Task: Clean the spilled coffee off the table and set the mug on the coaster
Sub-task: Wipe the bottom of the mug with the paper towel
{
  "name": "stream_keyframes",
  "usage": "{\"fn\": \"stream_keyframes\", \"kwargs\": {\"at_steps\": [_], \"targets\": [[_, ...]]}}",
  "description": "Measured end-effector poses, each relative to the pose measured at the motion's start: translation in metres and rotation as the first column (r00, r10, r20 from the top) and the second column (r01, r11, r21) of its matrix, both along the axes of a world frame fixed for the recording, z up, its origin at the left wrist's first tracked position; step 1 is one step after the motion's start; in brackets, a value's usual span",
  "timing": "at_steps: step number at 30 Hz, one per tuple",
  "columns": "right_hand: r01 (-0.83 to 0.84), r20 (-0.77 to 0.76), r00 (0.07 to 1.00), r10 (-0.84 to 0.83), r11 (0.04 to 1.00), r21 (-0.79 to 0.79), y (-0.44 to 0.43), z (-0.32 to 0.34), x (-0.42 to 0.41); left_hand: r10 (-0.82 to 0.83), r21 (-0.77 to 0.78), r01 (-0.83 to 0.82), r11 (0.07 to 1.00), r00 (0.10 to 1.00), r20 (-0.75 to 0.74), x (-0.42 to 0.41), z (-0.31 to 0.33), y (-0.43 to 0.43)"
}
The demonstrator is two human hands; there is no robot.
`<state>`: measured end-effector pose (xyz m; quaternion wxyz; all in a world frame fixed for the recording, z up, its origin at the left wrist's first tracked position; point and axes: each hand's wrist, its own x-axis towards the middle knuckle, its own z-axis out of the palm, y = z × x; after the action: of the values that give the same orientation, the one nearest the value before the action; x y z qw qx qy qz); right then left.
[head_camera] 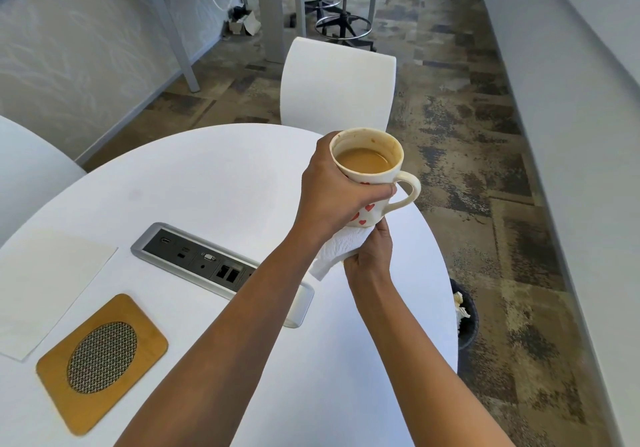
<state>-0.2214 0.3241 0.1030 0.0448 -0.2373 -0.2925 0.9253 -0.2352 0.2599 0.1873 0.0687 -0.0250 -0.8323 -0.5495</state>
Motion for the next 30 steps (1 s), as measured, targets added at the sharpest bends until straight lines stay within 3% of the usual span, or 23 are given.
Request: {"fn": "stream_keyframes", "kwargs": {"at_steps": [3, 7, 13, 17, 20, 23, 30], "targets": [[-0.048, -0.020, 0.999, 0.049, 0.998, 0.033, -0.003, -0.001, -0.002, 0.002, 0.009, -0.002, 1.000, 1.000, 0.010, 0.001, 0.000, 0.000], [-0.140, 0.006, 0.990, 0.142, 0.971, 0.194, -0.005, -0.006, 0.000, 0.007, 0.039, -0.007, 0.999, 1.000, 0.006, 0.002, 0.002, 0.001], [-0.323, 0.013, 0.939, 0.343, 0.873, 0.366, 0.002, -0.011, 0.012, 0.024, 0.070, -0.026, 0.997, 0.999, 0.025, -0.002, 0.002, -0.004], [-0.412, 0.040, 0.902, 0.430, 0.829, 0.377, 0.015, -0.013, 0.017, 0.032, 0.097, -0.036, 0.995, 0.999, 0.040, -0.007, 0.001, -0.013], [-0.424, 0.010, 0.899, 0.439, 0.862, 0.279, 0.023, -0.012, 0.020, 0.024, 0.097, -0.027, 0.995, 0.999, 0.039, -0.008, 0.001, -0.016], [-0.370, 0.032, 0.928, 0.370, 0.913, 0.170, 0.024, -0.014, 0.014, 0.018, 0.090, -0.020, 0.996, 1.000, 0.021, -0.007, 0.001, -0.018], [-0.244, 0.079, 0.969, 0.235, 0.961, 0.133, 0.015, -0.018, -0.006, 0.031, 0.058, -0.030, 0.998, 0.999, -0.010, -0.004, 0.000, -0.018]]}}
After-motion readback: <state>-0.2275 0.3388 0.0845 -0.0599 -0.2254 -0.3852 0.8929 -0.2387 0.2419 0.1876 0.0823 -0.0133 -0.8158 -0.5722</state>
